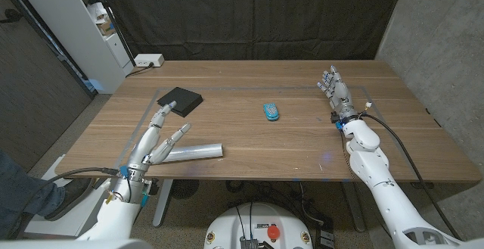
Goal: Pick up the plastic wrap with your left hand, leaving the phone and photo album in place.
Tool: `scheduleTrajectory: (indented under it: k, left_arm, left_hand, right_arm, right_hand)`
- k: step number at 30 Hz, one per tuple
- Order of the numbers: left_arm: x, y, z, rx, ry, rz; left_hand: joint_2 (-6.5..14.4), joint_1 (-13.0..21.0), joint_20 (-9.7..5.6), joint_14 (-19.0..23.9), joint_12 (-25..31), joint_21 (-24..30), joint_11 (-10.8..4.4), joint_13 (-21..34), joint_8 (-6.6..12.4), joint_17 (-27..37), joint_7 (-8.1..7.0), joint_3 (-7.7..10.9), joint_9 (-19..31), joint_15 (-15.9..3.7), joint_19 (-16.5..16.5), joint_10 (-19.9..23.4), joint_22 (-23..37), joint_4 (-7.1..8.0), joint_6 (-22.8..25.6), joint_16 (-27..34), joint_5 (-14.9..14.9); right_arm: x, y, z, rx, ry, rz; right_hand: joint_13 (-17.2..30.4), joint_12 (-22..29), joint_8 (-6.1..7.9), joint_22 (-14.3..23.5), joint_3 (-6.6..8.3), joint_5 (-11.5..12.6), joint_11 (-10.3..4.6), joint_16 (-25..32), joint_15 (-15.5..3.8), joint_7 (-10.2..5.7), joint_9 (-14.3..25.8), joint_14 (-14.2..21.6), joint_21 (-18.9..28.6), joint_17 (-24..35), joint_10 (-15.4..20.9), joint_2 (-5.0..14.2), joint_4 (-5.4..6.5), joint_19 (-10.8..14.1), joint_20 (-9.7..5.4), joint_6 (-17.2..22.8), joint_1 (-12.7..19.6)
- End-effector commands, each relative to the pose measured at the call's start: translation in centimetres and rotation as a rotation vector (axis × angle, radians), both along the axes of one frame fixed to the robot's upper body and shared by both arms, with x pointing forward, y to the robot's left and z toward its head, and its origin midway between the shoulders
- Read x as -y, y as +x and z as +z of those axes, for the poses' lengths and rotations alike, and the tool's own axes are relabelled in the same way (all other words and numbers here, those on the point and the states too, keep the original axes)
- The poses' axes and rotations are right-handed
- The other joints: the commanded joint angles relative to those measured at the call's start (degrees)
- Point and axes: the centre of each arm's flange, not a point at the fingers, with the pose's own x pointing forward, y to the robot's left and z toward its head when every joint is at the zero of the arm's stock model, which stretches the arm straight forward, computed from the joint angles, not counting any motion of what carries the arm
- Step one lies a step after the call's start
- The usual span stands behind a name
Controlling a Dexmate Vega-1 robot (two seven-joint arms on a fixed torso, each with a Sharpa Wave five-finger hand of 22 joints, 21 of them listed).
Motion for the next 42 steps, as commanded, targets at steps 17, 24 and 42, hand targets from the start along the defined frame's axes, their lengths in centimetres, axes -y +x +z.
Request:
scheduleTrajectory:
  k: [17,24,42]
  left_arm:
    - [0.8,-1.4,-0.7,0.034,0.074,0.116]
    - [1.2,-1.6,-0.6,0.035,0.132,0.193]
    - [1.0,-2.7,-1.2,0.04,0.188,0.368]
  left_hand:
    - [0.13,1.64,-0.3,0.71,0.1,0.09,0.06,0.2,0.39,0.11,0.02,0.38,0.15,0.1,-0.05,0.4,0.19,-1.05,0.68,0.14,-0.26]
    - [0.1,2.23,-0.36,1.14,0.29,0.2,-0.18,0.22,0.41,0.11,0.1,0.52,0.16,0.13,0.24,1.01,0.18,-1.49,0.9,0.25,-0.23]
    - [-1.46,5.65,0.5,0.92,-0.35,0.6,0.89,0.41,-0.77,0.16,1.42,0.77,0.26,1.63,1.87,-0.34,0.17,-3.62,-3.9,0.02,0.27]
  right_arm:
    - [-0.2,0.0,0.2,0.015,0.002,0.009]
    - [-0.1,0.0,0.5,0.018,0.001,0.006]
    - [-0.8,0.1,0.9,0.017,0.009,0.009]
  right_hand:
    - [0.22,0.08,-0.11,0.32,-0.48,0.5,-0.18,0.27,-0.01,-0.13,0.15,0.54,0.56,-0.04,0.59,0.41,-0.11,0.34,0.03,0.52,0.52]
    - [0.22,0.03,-0.17,0.32,-0.52,0.54,-0.16,0.24,-0.1,-0.12,0.15,0.47,0.55,-0.03,0.48,0.44,-0.12,0.32,-0.04,0.38,0.53]
    - [0.24,0.05,-0.21,0.34,-0.66,0.64,-0.18,0.46,-0.15,-0.12,0.16,1.06,0.83,0.02,0.55,0.58,-0.16,1.12,-0.4,0.3,0.55]
